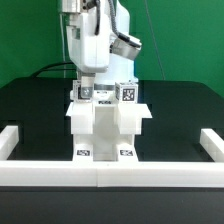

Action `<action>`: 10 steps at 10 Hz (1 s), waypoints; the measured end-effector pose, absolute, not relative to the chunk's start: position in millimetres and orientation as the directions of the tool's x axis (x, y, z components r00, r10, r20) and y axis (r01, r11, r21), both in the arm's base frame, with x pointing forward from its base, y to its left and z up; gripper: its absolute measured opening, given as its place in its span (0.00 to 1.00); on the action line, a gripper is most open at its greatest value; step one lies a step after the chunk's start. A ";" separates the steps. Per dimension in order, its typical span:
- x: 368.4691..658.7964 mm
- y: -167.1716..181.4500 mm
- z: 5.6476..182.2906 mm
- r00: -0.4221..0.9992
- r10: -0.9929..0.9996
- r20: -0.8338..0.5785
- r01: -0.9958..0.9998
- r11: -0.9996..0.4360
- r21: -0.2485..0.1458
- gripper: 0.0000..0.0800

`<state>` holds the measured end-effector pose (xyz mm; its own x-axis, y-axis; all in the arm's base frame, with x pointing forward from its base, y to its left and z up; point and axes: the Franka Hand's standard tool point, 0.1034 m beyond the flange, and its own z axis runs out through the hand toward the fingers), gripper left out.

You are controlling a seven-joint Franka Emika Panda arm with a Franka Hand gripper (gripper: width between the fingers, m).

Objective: Assemble chair

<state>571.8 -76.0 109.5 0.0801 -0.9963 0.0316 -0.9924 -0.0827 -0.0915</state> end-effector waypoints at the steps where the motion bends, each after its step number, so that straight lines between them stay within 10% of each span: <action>1: 572.2 -75.8 109.2 -0.009 -1.000 0.015 -0.995 0.007 -0.100 0.34; 6: 572.5 -75.9 109.2 -0.269 -0.963 -0.032 -0.957 0.271 -0.108 0.34; 10: 571.9 -74.9 106.8 -0.193 -0.981 -0.025 -0.977 0.194 -0.087 0.78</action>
Offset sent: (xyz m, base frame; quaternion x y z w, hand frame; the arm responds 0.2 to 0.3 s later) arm -0.0050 0.0009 -0.0016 0.0134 -0.0205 0.2280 0.9734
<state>571.9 -74.9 106.8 -0.1928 -0.9809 -0.0246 -0.9771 0.1942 -0.0868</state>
